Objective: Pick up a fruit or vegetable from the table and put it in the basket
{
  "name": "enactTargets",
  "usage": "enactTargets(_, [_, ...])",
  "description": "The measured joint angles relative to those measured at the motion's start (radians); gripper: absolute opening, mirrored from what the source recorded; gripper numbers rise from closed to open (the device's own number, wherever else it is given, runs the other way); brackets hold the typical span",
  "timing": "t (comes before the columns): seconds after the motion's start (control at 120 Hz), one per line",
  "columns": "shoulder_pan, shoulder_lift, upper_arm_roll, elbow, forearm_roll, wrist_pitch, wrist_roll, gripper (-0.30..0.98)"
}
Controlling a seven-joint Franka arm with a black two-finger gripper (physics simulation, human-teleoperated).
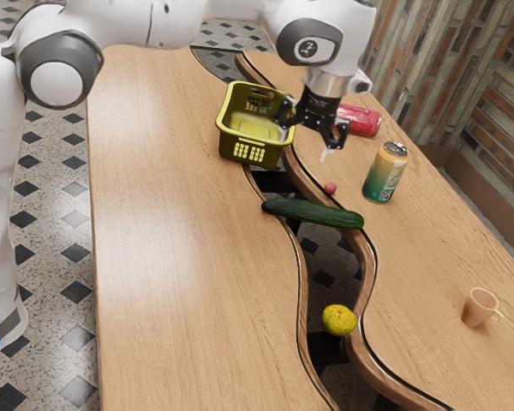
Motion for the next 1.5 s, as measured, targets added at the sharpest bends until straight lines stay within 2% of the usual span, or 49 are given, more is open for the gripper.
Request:
enactTargets(0.192, [0.004, 0.043, -0.01, -0.023, 0.02, 0.072, 0.349, 0.69])
enactTargets(0.342, [0.008, 0.043, -0.01, -0.121, -0.007, 0.142, 0.573, 0.69])
enactTargets(0.525, [0.06, 0.098, -0.003, -0.112, -0.015, 0.232, 0.814, 0.69])
enactTargets(0.667, [0.052, 0.131, -0.011, -0.112, -0.019, 0.29, 0.96, 0.69])
enactTargets(0.942, [0.058, 0.211, -0.013, -0.113, -0.066, 0.396, 1.157, 0.69])
enactTargets(1.267, [0.06, 0.263, -0.013, -0.114, -0.118, 0.46, 1.299, 0.68])
enactTargets(1.442, [0.07, 0.269, -0.005, -0.118, -0.189, 0.48, 1.348, 0.46])
enactTargets(1.5, [0.07, 0.276, -0.003, -0.119, -0.206, 0.484, 1.361, 0.44])
